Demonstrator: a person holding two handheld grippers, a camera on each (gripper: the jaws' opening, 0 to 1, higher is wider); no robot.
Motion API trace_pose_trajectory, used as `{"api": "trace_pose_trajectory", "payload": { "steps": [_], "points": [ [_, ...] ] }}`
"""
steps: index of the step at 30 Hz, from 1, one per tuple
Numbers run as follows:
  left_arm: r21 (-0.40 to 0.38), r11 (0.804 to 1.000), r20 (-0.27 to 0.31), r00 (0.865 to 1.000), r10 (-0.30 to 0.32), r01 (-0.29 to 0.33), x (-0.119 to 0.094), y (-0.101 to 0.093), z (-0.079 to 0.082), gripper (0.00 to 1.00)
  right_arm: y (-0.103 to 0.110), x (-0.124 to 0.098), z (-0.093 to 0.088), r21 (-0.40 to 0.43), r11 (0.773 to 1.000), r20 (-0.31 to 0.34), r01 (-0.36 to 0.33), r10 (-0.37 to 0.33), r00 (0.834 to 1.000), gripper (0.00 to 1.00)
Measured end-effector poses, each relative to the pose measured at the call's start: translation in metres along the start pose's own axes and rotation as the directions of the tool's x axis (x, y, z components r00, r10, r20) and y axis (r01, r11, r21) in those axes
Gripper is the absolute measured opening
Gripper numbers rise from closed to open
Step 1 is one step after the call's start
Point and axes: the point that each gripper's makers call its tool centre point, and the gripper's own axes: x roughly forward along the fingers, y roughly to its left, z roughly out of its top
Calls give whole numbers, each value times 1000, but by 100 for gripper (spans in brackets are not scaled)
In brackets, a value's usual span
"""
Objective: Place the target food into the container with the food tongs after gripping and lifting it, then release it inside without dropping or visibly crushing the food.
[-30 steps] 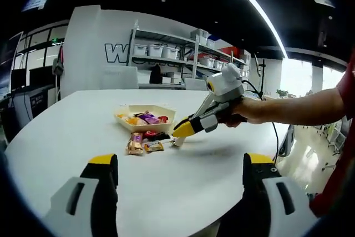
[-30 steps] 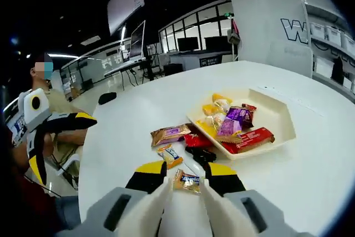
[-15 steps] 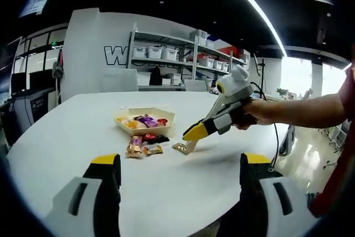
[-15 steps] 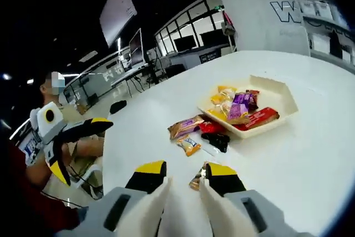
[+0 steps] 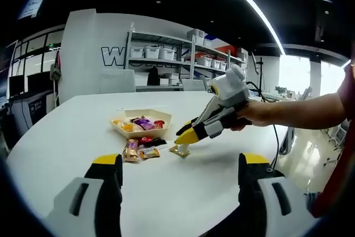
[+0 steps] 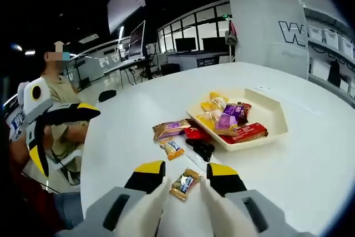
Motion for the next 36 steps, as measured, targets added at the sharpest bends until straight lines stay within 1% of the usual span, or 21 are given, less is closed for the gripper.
{"api": "trace_pose_trajectory", "payload": {
  "steps": [1, 2, 3, 4, 5, 6, 7, 8, 9, 10, 11, 13, 15, 17, 18, 21, 23, 26, 28, 33, 36],
  "points": [
    [1, 1000, -1, 1000, 0, 0, 0, 0, 0, 83, 0, 2, 0, -10, 1000, 2, 2, -2, 1000, 25],
    [3, 1000, 0, 1000, 2, -2, 0, 1, 0, 83, -4, 4, -5, -49, 999, -23, 25, -26, 999, 25],
    [2, 1000, 1, 1000, 2, -2, 0, 1, 0, 83, -5, 8, -13, -59, 998, -56, 30, -34, 998, 25],
    [1, 1000, 3, 1000, 2, -2, 0, 2, 1, 83, -6, 8, -3, -113, 993, 0, 31, -31, 1000, 24],
    [1, 1000, 3, 1000, 3, -3, 0, 2, 0, 83, -3, 6, -8, -59, 998, -28, 25, -27, 999, 23],
    [1, 1000, 1, 1000, 7, -7, 0, 4, 0, 83, -4, 5, -9, -81, 996, -37, 34, -37, 999, 22],
    [0, 1000, 2, 1000, 7, -7, 0, 4, 0, 83, -7, 6, -9, -159, 987, -44, 38, -45, 998, 20],
    [-1, 1000, 0, 1000, 6, -6, 0, 5, -2, 82, -5, 7, -10, -180, 983, -44, 38, -47, 998, 19],
    [-4, 1000, -21, 1000, 7, -7, 1, 5, -6, 82, -4, 7, -9, -147, 988, -41, 43, -49, 998, 18],
    [-2, 1000, -25, 1000, 9, -9, 1, 6, -7, 82, -7, 7, -8, -132, 989, -41, 69, -75, 996, 16],
    [-1, 1000, -22, 1000, 9, -9, 1, 5, -7, 82, -8, 8, -6, -109, 991, -41, 74, -79, 996, 14],
    [0, 1000, -11, 1000, 2, -2, 0, 2, -5, 82, -5, 6, 0, -69, 995, -8, 65, -66, 998, 14],
    [7, 1000, -21, 1000, 3, -3, -1, 2, -6, 82, 0, 3, 9, -37, 998, 29, 41, -40, 999, 15],
    [7, 1000, -23, 1000, 5, -5, -2, 3, -6, 82, 0, -1, 17, -41, 998, 60, 43, -40, 997, 15],
    [5, 1000, -22, 1000, 6, -6, -2, 4, -6, 82, 0, -3, 19, -39, 998, 60, 42, -39, 997, 15],
    [-1, 1000, -12, 1000, 11, -11, -3, 6, -3, 82, 5, -12, 37, 16, 1000, 118, 15, -17, 993, 16],
    [0, 1000, -12, 1000, 10, -10, -3, 6, -3, 82, 3, -18, 48, 12, 1000, 152, 19, -20, 988, 17],
    [-1, 1000, -11, 1000, 12, -12, -3, 8, -2, 82, 1, -25, 59, 9, 1000, 172, 26, -28, 985, 17],
    [-5, 1000, -10, 1000, 13, -13, -2, 9, -3, 82, -1, -31, 71, 8, 1000, 197, 28, -30, 980, 17],
    [24, 999, 2, 1000, 23, -23, -2, 11, 1, 82, -9, -37, 83, -9, 998, 202, 55, -52, 978, 17],
    [24, 999, 4, 1000, 22, -22, -2, 11, 2, 83, -12, -40, 92, -6, 998, 218, 61, -58, 974, 18]
  ]
}}
